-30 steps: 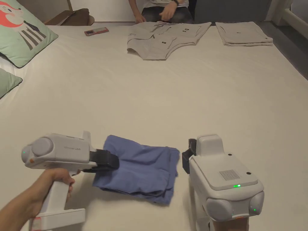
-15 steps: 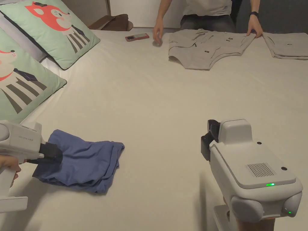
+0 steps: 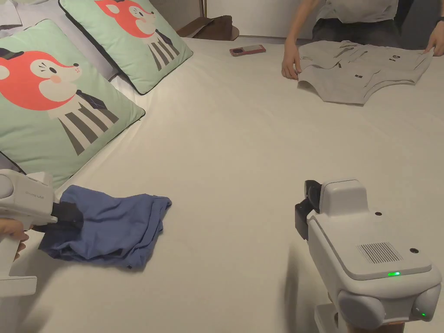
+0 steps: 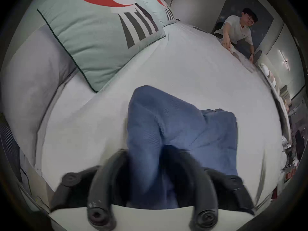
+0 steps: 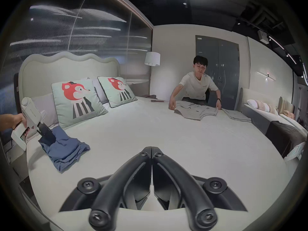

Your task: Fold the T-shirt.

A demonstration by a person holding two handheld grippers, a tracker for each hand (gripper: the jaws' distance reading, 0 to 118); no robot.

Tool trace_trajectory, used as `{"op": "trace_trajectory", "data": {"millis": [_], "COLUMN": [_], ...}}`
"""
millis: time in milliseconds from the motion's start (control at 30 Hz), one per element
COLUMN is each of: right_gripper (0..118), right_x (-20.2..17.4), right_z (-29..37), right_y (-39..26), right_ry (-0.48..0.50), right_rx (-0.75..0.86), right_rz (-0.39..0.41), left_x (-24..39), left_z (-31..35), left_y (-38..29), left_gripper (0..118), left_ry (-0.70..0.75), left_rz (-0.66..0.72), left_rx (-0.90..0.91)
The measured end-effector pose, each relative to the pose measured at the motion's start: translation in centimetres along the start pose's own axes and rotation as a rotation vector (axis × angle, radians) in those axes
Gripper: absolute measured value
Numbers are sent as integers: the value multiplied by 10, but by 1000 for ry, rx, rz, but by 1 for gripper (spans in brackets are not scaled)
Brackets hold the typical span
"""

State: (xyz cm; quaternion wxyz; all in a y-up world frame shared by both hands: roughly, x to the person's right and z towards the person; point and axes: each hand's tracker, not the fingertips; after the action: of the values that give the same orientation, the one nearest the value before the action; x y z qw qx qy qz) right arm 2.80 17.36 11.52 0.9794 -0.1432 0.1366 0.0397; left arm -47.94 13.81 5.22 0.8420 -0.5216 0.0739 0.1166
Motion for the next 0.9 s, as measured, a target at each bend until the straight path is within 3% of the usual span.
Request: {"op": "trace_trajectory", "data": {"millis": [67,400,633,900], "right_gripper": [0,0,0,0], "right_x": [0,29,66,114], "right_z": [3,48,104,161], "right_y": [-1,13,30,46], "right_ry": [1,-30,-78,-163], "right_rx": [-4,46,115,205], "right_rz": [2,-13,-27,-10], "left_x": [3,49,140,259], "left_z": [-1,73,161,216], "left_y": [-3,-16,-61,-131], "left_gripper": [110,108,108,108], "left_ry": [59,23,23,16], "left_rz": [-13,48,-41,-143], "left_rx": [15,278,613,995]}}
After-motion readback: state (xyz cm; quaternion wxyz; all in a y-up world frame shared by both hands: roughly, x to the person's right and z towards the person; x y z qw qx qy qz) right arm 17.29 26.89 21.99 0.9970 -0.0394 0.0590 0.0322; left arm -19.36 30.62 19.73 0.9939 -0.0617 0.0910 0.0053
